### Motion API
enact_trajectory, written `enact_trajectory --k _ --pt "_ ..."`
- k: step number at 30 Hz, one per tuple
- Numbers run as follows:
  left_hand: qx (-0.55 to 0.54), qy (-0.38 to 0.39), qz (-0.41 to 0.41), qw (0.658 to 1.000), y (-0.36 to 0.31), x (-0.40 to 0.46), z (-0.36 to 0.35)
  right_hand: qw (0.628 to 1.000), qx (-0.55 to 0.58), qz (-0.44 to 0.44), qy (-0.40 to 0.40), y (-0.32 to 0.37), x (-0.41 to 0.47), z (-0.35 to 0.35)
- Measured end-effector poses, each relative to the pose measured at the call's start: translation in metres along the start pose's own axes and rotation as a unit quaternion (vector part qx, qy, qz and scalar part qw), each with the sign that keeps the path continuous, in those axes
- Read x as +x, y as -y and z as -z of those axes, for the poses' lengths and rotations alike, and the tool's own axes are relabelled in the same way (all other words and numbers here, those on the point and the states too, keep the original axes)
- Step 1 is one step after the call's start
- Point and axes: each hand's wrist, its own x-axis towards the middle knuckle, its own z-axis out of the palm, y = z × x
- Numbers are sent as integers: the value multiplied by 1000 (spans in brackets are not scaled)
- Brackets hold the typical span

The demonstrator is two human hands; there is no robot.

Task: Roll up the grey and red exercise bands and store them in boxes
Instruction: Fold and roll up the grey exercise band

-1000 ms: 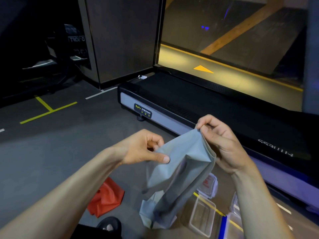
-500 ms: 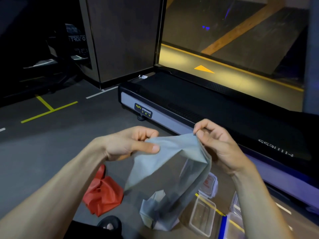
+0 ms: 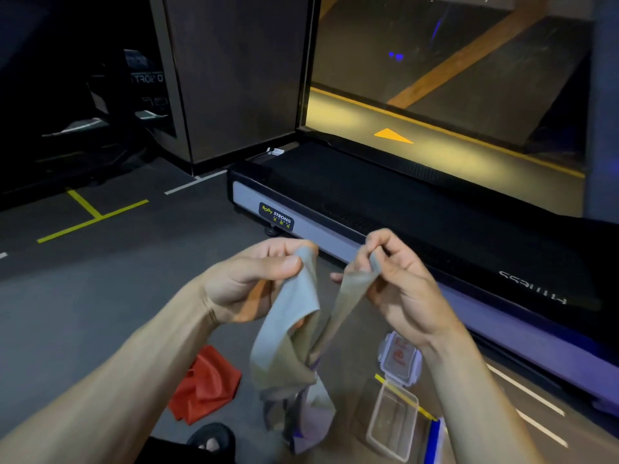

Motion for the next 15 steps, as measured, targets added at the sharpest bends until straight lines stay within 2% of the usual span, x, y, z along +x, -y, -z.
enact_trajectory --k 4,6,10,15 --pt "-15 31 22 999 -2 1 -5 1000 11 26 -3 5 2 -12" --pt "25 50 34 998 -2 3 -7 998 -43 36 9 3 3 -20" --pt "161 -10 37 986 3 7 -2 988 -153 -10 27 -10 7 -23" --pt "209 -47 71 974 1 4 0 958 -280 -26 49 -5 6 -18"
